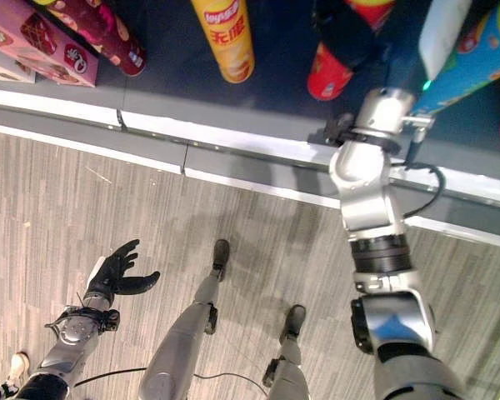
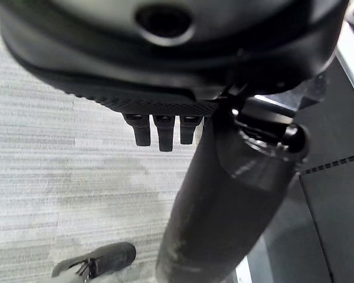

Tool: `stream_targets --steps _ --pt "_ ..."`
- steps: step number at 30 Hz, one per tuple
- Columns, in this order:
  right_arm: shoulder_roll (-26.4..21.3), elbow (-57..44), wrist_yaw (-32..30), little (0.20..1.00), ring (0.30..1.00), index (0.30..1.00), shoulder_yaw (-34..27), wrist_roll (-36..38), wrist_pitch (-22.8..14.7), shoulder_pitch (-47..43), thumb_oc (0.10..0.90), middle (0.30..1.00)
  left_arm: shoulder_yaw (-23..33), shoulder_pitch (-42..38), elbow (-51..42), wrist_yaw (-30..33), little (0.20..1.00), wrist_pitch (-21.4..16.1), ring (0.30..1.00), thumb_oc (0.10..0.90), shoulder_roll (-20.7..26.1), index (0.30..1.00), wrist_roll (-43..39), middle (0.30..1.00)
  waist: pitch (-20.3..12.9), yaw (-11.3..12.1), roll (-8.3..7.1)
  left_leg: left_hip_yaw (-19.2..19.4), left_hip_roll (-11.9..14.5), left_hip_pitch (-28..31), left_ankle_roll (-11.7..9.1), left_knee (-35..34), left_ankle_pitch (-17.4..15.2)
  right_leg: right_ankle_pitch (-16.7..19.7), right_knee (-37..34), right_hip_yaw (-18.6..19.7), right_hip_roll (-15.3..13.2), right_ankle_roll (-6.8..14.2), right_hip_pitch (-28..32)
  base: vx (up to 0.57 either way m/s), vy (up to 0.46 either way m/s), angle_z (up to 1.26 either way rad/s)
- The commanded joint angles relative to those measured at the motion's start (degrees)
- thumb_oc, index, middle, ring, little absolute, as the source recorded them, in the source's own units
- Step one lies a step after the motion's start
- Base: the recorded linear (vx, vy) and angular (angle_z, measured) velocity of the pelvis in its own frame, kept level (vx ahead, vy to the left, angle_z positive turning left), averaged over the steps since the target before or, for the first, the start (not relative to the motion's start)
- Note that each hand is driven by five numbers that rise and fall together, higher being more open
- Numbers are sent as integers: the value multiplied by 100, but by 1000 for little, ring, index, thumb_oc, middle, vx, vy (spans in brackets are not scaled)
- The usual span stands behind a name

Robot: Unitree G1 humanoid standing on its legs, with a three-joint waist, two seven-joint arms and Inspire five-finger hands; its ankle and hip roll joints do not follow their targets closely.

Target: Put the goods on the table back onto the shelves and tidy them up.

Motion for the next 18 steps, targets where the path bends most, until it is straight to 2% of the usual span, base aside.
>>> stream_targets --steps 1,17,18 --pt "-64 -657 -16 300 300 300 -91 -327 -456 -263 400 300 375 342 -39 198 900 -165 900 800 509 900 -48 900 -292 169 -308 -88 214 117 -918 837 -1830 1153 -183 -77 -472 1 -108 -37 -2 2" --pt "71 -802 135 300 300 300 142 -445 -467 -102 400 300 451 403 -358 264 900 -128 900 800 640 900 -69 900 -196 122 -332 -174 211 -55 -895 888 -1797 1170 -183 -103 -459 1 -195 -36 10 0" --pt "72 -766 90 900 900 900 132 -483 -440 -92 800 900 443 446 -435 253 900 -123 900 800 651 900 -80 900 -200 121 -339 -178 209 -53 -889 887 -1805 1174 -183 -90 -456 1 -187 0 0 0"
